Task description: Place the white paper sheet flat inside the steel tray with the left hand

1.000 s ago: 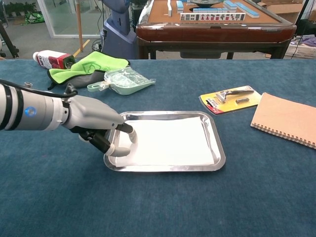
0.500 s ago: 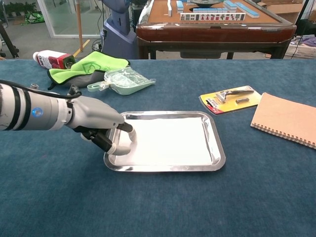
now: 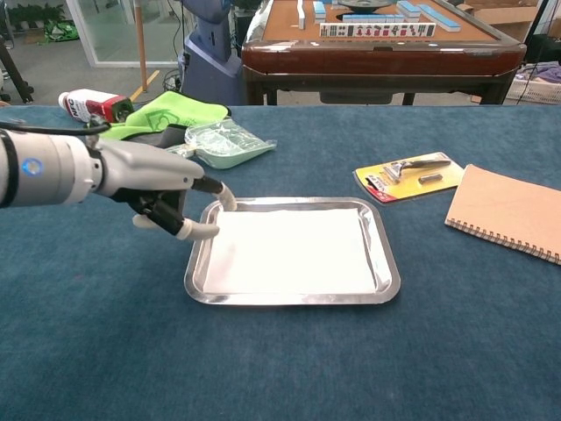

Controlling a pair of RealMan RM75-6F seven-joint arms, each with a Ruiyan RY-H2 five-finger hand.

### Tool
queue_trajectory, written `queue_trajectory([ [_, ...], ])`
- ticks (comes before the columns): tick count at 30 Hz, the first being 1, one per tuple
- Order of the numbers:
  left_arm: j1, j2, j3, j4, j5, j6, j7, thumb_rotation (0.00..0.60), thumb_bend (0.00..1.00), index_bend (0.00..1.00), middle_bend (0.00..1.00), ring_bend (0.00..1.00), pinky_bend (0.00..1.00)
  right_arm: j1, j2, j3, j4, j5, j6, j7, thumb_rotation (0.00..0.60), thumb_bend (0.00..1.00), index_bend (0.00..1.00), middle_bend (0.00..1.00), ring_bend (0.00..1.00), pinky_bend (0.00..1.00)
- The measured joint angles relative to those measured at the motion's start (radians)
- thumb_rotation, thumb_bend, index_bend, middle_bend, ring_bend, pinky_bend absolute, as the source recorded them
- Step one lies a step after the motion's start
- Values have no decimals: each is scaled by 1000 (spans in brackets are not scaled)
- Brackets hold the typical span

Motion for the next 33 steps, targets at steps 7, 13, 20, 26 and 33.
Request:
queue_trajectory([
  [7,172,73,-2,-29,119,176,-113,489,321,130,528,526,751,7,2,0,5,-1,-10,5,600,195,173,241,139,168],
  [13,312,118,21,-44,201,335,-142,524,300,130,374,355,514,13,4,2,8,7,-25,6,600,194,172,241,139,168],
  [20,489,159,50,-51,320,512,-205,523,293,128,278,245,325,32,8,3,3,19,-61,-1,600,162,173,241,127,168],
  [26,629,186,71,-56,408,633,-245,524,291,125,265,232,278,52,12,-2,2,8,-95,-1,600,162,173,240,123,168],
  [33,765,189,83,-51,499,740,-266,526,291,125,264,231,266,82,0,-11,7,-20,-130,3,600,162,173,241,123,168],
])
